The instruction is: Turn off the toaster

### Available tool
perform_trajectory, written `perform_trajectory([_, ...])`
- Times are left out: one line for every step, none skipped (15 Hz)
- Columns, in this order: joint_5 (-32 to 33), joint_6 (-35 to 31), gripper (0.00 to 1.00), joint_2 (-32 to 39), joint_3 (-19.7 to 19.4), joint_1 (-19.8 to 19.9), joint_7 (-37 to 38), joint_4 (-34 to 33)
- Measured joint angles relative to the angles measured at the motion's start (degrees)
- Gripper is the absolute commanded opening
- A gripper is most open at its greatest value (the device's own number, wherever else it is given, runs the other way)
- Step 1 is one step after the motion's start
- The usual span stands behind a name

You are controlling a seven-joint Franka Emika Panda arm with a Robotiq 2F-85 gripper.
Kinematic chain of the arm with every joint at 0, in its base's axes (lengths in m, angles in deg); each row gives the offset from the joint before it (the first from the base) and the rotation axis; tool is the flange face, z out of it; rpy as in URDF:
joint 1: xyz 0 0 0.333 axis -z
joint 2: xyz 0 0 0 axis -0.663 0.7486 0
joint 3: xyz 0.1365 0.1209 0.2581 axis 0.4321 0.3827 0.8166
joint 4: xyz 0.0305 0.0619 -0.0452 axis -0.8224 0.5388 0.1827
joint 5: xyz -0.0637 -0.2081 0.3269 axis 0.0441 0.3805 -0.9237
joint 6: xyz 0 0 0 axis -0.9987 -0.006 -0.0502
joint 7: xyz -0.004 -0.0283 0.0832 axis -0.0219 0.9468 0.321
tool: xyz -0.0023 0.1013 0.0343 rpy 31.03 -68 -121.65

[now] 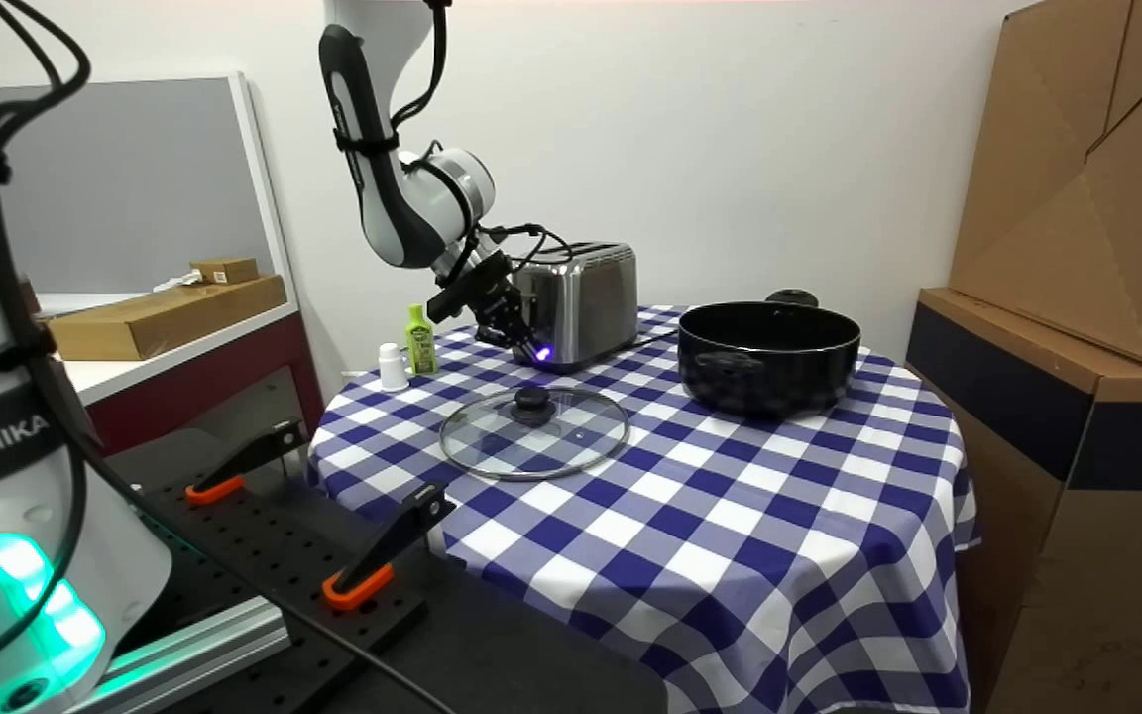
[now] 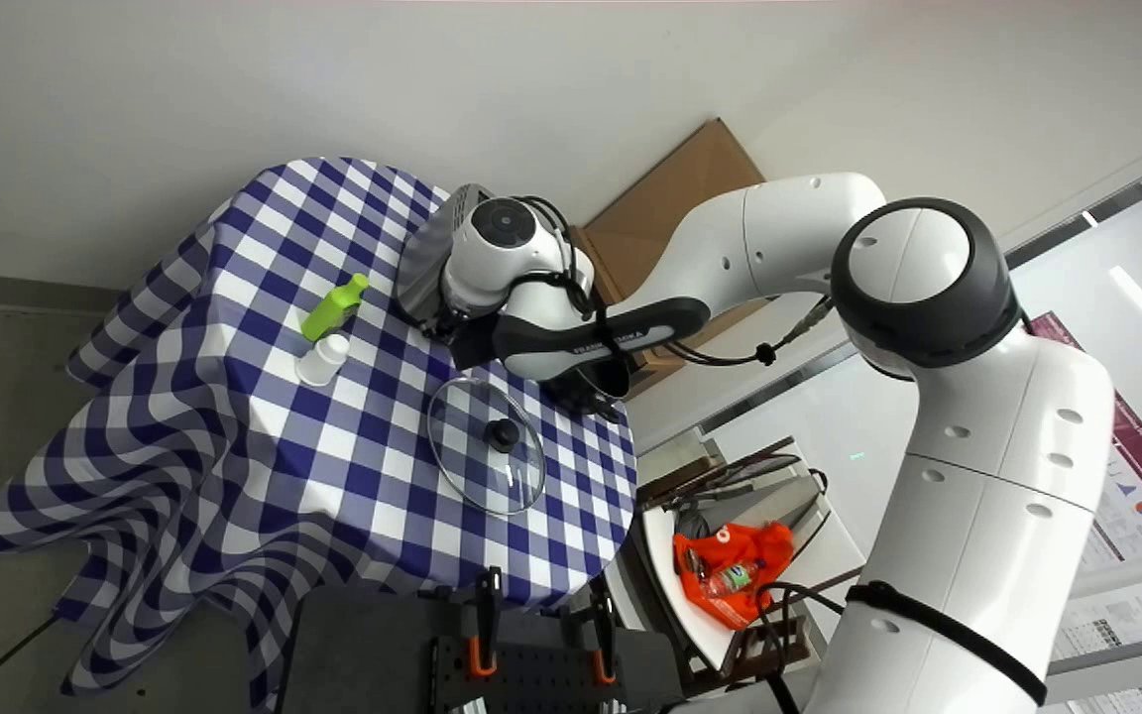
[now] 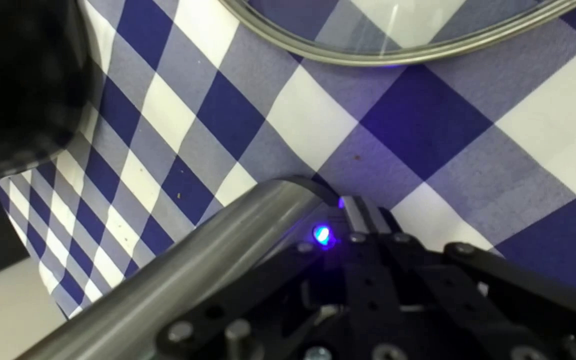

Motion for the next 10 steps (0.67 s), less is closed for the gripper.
perform_trajectory([-0.8,0.0,0.0,-0.1,0.1,0.1,-1.0,0.0])
perform_trajectory([-1.5,0.0,0.0,-0.2,0.1,0.1,-1.9,0.0])
perform_trajectory([-2.5,0.0,0.0,-0.3,0.1,0.1,-2.9,0.0])
perform_trajectory([-3.4,0.0,0.0,-0.4,0.1,0.2,-4.0,0.0])
perform_trajectory([-4.4,0.0,0.0,-0.4,0.1,0.2,-5.1,0.0])
perform_trajectory([-5.3,0.0,0.0,-0.4,0.1,0.2,-6.2,0.0])
perform_trajectory([-6.2,0.0,0.0,-0.4,0.1,0.3,-7.2,0.0])
perform_trajectory([-7.1,0.0,0.0,-0.4,0.1,0.3,-8.2,0.1])
perform_trajectory([-7.9,0.0,0.0,-0.4,0.1,0.3,-9.1,0.1])
perform_trajectory([-8.7,0.0,0.0,-0.4,0.1,0.3,-9.9,0.1])
